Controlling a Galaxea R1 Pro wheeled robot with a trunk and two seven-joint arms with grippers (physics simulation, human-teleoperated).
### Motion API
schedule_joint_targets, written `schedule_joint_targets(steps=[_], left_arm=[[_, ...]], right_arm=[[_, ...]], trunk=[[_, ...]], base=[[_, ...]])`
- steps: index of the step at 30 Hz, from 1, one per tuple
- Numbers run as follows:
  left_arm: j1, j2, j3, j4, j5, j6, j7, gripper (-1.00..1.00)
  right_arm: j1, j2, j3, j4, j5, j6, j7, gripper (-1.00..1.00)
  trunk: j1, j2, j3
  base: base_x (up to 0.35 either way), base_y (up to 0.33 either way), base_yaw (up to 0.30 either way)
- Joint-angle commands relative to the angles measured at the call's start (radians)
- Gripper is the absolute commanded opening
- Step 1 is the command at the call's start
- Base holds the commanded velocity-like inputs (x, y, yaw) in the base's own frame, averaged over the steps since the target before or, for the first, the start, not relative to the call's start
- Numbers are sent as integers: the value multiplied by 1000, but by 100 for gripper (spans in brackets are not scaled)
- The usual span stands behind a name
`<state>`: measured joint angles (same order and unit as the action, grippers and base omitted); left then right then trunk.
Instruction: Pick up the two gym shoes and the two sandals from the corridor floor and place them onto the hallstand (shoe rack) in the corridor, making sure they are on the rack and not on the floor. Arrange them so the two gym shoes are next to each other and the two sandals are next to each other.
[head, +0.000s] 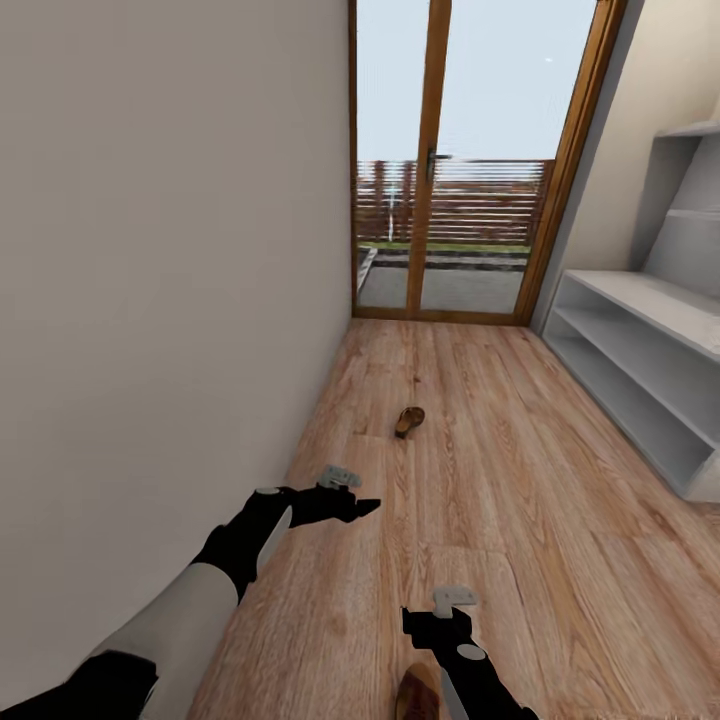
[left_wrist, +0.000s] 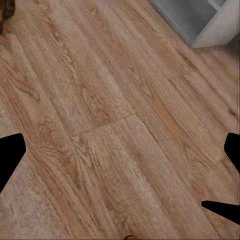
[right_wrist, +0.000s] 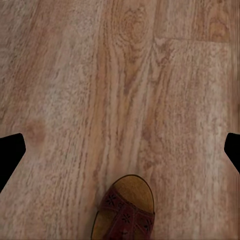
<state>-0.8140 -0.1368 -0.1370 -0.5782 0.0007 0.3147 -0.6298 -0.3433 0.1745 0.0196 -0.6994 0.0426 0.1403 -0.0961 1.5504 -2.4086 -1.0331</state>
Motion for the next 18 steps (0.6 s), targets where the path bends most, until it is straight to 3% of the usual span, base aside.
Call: schedule_joint_targets(steps=[1, 9, 18], left_arm=[[2, 0, 1, -2, 2, 8, -5, 100], [11, 3, 2, -1, 8, -3, -16, 100], [13, 5, 1, -1, 2, -11, -17, 100]], right_arm=[[0, 0, 2, -2, 4, 7, -5, 100], [0, 0, 2, 0, -1, 7, -5, 100], [0, 0, 2, 9, -34, 7, -5, 100]], trunk=[[0, 0, -1], [0, 0, -1], [0, 0, -1]], base=[[0, 0, -202], [0, 0, -210], [0, 0, -58]])
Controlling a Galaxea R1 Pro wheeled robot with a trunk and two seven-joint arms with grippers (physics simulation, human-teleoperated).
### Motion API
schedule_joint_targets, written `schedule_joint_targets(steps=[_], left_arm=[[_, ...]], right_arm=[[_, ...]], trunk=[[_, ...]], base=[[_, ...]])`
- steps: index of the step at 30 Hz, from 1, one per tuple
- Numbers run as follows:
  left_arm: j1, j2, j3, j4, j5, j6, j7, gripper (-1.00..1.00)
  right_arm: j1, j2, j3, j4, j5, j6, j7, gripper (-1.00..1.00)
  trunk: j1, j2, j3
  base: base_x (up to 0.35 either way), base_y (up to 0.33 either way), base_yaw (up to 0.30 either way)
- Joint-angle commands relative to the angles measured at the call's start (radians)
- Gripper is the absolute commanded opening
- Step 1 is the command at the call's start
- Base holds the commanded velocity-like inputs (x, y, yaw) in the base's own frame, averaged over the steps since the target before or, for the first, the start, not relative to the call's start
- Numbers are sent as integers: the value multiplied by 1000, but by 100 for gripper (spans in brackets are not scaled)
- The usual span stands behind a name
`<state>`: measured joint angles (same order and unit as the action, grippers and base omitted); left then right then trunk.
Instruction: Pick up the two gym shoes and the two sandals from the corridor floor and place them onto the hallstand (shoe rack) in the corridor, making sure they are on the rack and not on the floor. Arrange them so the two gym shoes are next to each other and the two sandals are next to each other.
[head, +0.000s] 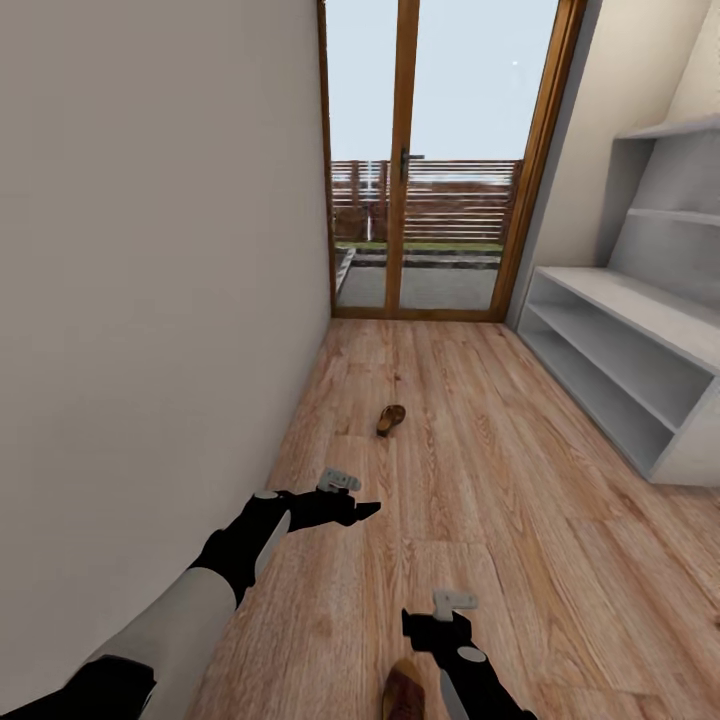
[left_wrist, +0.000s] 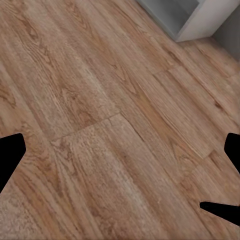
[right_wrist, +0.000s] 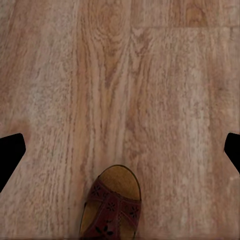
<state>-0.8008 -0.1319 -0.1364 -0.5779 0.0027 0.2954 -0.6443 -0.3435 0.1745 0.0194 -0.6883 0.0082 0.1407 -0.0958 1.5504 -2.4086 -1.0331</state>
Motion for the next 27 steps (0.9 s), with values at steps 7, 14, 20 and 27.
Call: schedule_joint_targets(steps=[7, 14, 20, 27], left_arm=[[0, 2, -2, -2, -1, 8, -3, 100], [0, 3, -3, -2, -1, 8, -3, 100], [0, 2, -3, -2, 0, 9, -3, 100], [-1, 2, -2, -2, 0, 10, -3, 100]], right_arm=[[0, 0, 3, 20, -37, 9, -5, 100], [0, 0, 5, 40, -52, 9, -5, 100], [0, 0, 5, 47, -55, 10, -5, 100], [0, 0, 5, 49, -56, 11, -5, 100]], trunk=[[0, 0, -1], [23, -42, -20], [46, -84, -41], [52, -93, -78]], base=[[0, 0, -9], [0, 0, -2], [0, 0, 0], [0, 0, 0]])
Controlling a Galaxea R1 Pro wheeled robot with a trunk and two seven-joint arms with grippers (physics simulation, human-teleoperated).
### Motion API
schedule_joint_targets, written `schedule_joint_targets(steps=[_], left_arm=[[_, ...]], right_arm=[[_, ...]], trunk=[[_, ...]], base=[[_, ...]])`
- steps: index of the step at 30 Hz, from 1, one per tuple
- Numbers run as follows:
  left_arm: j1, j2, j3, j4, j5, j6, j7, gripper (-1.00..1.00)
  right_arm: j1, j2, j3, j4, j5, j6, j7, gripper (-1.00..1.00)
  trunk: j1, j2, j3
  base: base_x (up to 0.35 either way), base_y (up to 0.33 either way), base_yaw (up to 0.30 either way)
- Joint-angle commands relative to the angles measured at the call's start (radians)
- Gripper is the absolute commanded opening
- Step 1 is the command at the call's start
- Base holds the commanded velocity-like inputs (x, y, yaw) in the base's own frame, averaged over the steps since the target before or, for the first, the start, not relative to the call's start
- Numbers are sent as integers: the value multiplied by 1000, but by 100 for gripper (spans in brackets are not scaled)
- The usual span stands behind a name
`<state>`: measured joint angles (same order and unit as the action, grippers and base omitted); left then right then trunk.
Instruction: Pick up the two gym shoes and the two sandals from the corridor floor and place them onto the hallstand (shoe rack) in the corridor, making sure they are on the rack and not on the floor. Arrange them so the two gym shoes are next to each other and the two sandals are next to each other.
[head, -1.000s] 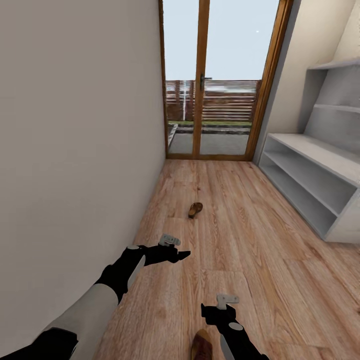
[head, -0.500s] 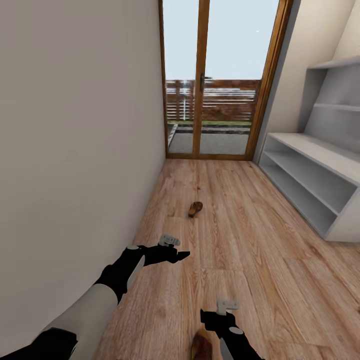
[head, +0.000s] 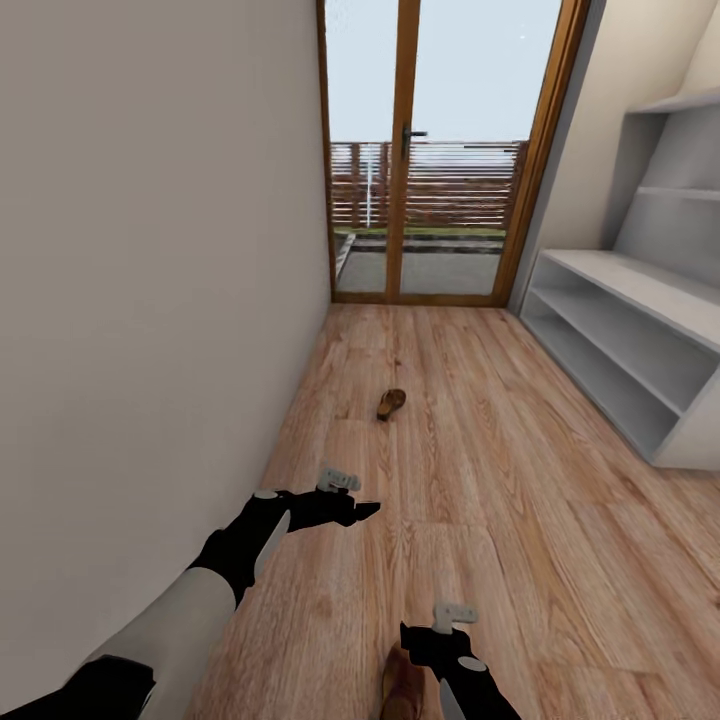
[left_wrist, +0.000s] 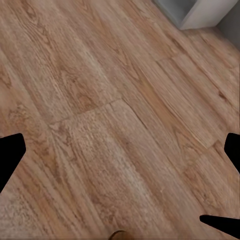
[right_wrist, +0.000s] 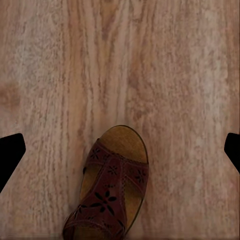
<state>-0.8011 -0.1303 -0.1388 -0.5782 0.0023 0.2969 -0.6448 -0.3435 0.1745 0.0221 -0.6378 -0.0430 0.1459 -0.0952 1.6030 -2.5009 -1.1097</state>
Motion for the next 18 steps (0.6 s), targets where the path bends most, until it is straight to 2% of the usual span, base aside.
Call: schedule_joint_targets(steps=[1, 18], left_arm=[[0, 0, 1, -2, 1, 8, -3, 100], [-1, -1, 1, -2, 1, 8, -3, 100]], right_arm=[[0, 0, 2, -2, -5, 5, -6, 100], [0, 0, 2, -2, -5, 5, -6, 100]], trunk=[[0, -1, -6], [8, -5, -99]], base=[[0, 0, 0], [0, 0, 20]])
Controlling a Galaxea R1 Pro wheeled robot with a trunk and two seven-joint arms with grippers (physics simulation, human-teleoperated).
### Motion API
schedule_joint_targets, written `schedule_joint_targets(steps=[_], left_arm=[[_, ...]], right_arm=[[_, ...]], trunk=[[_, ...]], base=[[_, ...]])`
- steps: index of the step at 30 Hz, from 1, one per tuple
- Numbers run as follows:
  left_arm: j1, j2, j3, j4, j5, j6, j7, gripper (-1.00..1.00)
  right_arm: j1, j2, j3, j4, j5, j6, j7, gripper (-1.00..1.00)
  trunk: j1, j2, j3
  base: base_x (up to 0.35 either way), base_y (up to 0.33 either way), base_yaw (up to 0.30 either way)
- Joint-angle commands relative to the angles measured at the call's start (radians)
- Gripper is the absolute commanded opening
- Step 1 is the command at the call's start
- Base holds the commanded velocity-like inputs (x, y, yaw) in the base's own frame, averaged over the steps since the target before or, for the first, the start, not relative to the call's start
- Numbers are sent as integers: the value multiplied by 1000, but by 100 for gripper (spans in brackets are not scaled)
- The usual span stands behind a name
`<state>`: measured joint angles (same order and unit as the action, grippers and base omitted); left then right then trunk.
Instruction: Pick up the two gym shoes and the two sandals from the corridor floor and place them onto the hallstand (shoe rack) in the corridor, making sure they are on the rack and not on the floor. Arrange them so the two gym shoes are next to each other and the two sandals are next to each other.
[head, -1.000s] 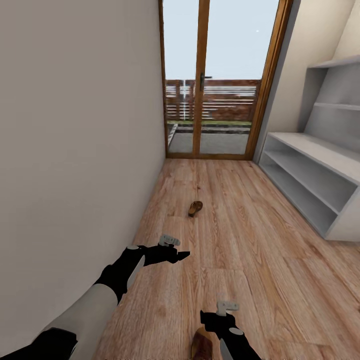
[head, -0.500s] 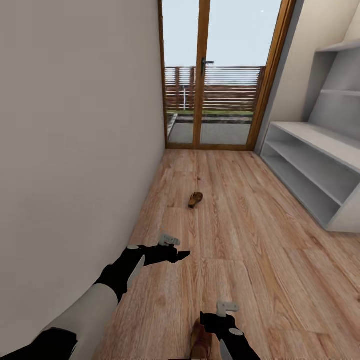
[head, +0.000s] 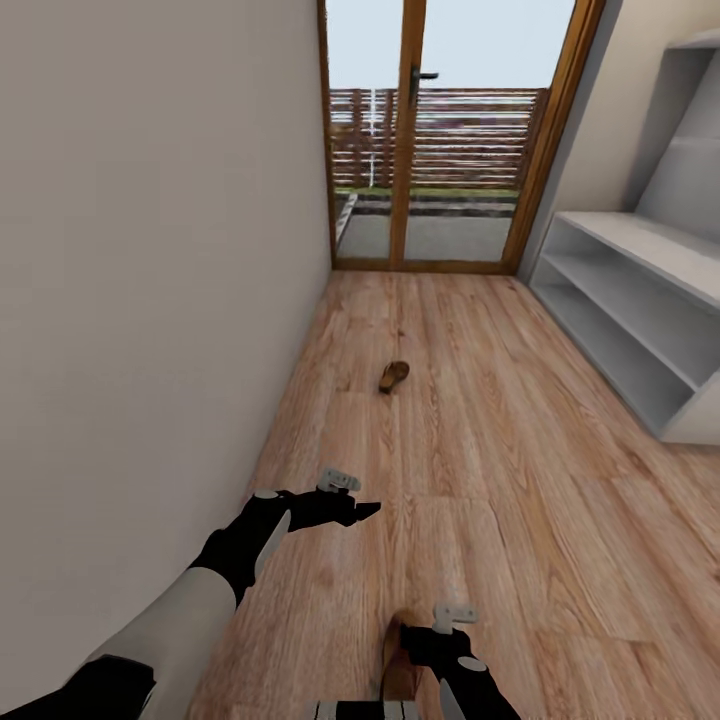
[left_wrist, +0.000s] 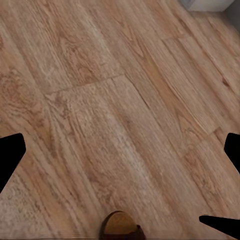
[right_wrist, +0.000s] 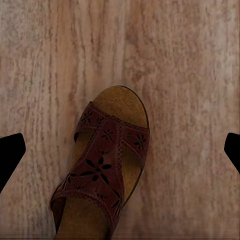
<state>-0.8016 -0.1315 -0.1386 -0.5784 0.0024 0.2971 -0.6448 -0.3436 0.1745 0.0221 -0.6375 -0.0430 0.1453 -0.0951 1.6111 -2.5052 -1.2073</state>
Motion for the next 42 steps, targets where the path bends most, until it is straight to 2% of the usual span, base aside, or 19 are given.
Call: schedule_joint_targets(steps=[1, 10, 24, 34, 42], left_arm=[[0, 0, 1, -1, 1, 8, -3, 100], [0, 0, 2, -1, 1, 8, -3, 100], [1, 0, 2, -2, -1, 6, 3, 100], [0, 0, 2, -1, -1, 5, -2, 100], [1, 0, 2, -1, -1, 5, -3, 100]], right_arm=[[0, 0, 2, -2, -5, 6, -6, 100], [0, 0, 2, -2, -5, 5, -6, 100], [0, 0, 1, -2, -10, 4, -6, 100], [0, 0, 1, -4, -11, 3, -6, 100], [0, 0, 0, -4, -11, 3, -6, 100]], trunk=[[0, -1, -6], [4, -3, -54], [4, -3, -62], [4, -3, -62], [4, -3, -62]], base=[[0, 0, 99], [0, 0, 137], [-4, 0, 64], [-252, 0, 2], [-67, 0, 0]])
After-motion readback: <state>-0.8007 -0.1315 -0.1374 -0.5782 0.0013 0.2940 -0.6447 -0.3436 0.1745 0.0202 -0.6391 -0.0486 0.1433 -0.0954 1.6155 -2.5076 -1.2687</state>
